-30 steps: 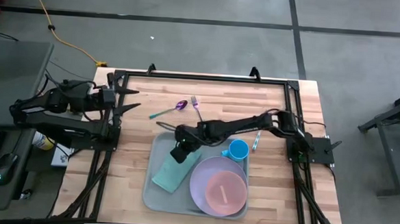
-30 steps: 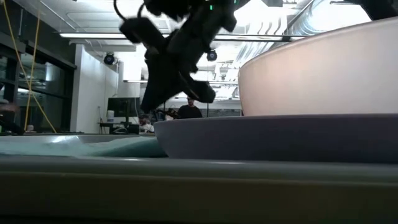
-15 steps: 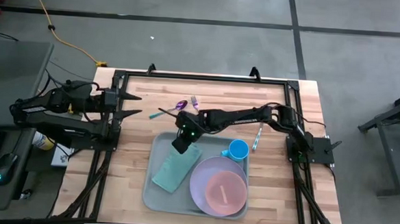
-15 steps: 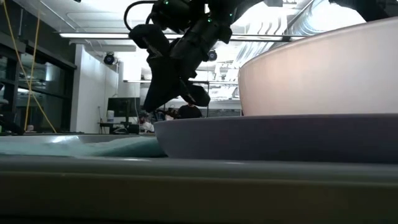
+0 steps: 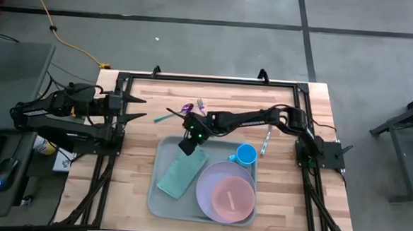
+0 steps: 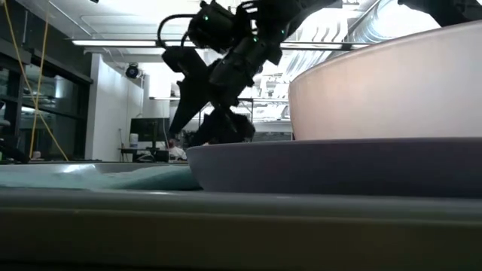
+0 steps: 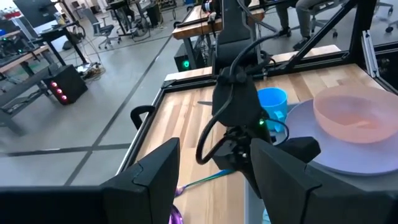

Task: Set up tray
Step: Put the blue napkin on the serving tray to the left of the purple plate

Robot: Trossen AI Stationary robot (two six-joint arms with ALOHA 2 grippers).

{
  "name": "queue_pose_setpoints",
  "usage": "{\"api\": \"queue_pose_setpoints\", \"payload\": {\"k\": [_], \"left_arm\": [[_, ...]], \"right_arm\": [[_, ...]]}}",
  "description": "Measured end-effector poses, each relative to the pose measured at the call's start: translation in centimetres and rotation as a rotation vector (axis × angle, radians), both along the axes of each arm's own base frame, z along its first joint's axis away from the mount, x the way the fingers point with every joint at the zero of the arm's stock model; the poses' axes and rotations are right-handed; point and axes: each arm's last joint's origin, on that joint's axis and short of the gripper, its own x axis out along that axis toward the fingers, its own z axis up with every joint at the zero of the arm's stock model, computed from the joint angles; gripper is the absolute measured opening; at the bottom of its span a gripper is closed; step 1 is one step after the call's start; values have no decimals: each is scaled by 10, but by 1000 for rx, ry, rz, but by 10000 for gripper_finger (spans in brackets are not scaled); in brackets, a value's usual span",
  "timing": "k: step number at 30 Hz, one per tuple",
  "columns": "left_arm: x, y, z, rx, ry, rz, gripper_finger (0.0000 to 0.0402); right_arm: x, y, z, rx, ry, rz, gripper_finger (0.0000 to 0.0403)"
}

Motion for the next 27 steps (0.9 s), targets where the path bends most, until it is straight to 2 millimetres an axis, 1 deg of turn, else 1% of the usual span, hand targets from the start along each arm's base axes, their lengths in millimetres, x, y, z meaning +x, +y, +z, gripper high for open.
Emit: {"api": "queue_pose_setpoints", "payload": {"k": [3, 7, 10, 27], "left_arm": [[0, 0, 0, 6, 1, -1, 227], [0, 0, 0, 7, 2, -1, 227], [0, 0, 0, 7, 1, -1, 227], [0, 0, 0, 8, 1, 0, 227]], "right_arm": [[-3, 0, -11, 4, -6, -5, 179], [-3, 1, -16, 4, -45, -6, 181], [-5, 1, -22, 21, -36, -1, 181], [-6, -1, -24, 4, -37, 15, 181]]}}
